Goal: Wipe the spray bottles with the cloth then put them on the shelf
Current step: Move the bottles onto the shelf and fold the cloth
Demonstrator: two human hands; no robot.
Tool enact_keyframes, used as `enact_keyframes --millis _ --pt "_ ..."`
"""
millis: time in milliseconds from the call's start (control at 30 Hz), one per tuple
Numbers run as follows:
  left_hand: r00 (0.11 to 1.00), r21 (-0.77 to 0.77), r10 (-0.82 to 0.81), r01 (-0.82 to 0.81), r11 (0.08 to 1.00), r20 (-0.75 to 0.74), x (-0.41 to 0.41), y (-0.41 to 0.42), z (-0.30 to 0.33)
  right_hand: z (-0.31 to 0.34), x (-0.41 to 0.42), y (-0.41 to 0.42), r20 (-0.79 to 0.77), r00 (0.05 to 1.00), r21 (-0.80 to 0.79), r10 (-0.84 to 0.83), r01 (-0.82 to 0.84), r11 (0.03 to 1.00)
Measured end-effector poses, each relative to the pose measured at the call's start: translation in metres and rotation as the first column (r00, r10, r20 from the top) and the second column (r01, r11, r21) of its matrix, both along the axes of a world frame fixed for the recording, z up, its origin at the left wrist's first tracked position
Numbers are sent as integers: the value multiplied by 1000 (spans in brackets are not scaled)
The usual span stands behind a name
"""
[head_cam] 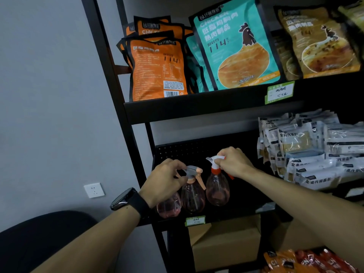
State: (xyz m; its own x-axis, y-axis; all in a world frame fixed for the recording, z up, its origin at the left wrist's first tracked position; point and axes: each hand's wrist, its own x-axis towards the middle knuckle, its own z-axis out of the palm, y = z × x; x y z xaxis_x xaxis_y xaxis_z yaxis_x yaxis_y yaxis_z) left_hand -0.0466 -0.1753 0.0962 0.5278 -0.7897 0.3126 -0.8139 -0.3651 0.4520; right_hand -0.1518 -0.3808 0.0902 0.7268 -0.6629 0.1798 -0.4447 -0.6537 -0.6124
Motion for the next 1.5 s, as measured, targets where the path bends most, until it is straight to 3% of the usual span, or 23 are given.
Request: enact_keyframes --millis 667,900,1167,1500 --pt "1000 -11 17 -17 1000 -17 7 11 2 2 0 16 -114 991 25 -71 75 997" --pt "998 -36 49 -48 998 28 3 33 31 40 -2 36 -81 990 -99 -115 107 989" --pt "989 -65 120 -115 991 81 -4 83 65 79 6 95 12 998 -160 56 -54 986" --pt "956 -91 290 -286 954 43 6 182 87 107 45 206 37 947 -196 318 -305 932"
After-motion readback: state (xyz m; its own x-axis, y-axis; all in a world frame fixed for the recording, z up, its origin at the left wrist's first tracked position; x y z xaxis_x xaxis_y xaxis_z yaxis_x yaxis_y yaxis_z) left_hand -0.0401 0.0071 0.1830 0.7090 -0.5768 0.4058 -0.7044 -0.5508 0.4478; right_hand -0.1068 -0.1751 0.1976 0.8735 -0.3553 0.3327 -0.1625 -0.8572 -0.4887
